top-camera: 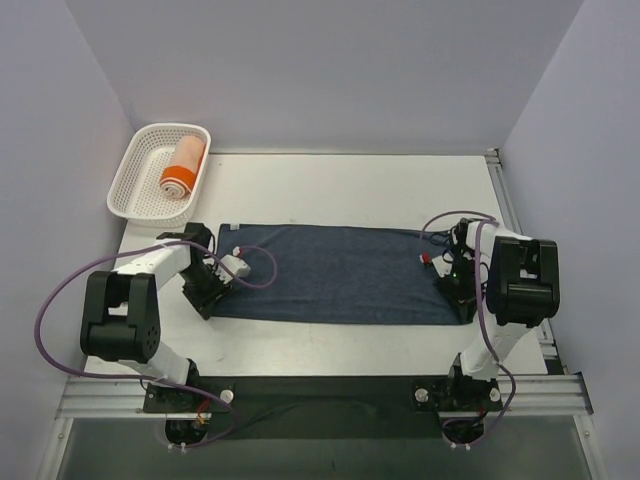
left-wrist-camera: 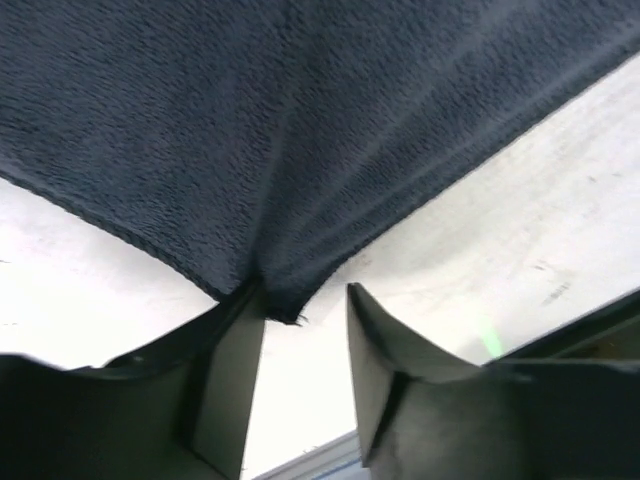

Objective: Roll the towels
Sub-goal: Fold the towel

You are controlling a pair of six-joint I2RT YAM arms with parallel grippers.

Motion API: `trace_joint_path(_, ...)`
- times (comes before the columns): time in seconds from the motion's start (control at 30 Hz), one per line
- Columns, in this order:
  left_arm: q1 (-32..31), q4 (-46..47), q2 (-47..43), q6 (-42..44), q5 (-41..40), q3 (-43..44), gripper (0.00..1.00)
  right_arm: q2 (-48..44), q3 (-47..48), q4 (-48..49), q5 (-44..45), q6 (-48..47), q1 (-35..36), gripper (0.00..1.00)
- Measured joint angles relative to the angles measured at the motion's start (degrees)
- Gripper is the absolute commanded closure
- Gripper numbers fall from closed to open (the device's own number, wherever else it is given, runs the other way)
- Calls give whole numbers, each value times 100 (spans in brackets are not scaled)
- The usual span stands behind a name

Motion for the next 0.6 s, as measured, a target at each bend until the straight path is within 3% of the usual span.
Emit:
trace_joint_path(0.1, 33, -363, 72, -15, 131, 166, 40, -70, 105, -68, -181, -20, -2, 57)
trace_joint_path(0.23, 79, -935, 127, -63, 476, 977, 34, -214, 997, -210, -581, 20, -15, 24)
trace_joint_path(0.3, 79, -1027, 136, -98, 682, 1552, 31, -306, 1545, -238, -826, 42, -37, 15)
trace_joint_path(0.4, 83, -1086, 168, -157, 964, 2304, 30, -380, 2321, -310, -1108, 52, -116, 15)
trace_joint_path(0.6, 264, -1086, 874, -533, 1438, 3530, 32, 245, 3740, -452, -1226, 214, -240, 38)
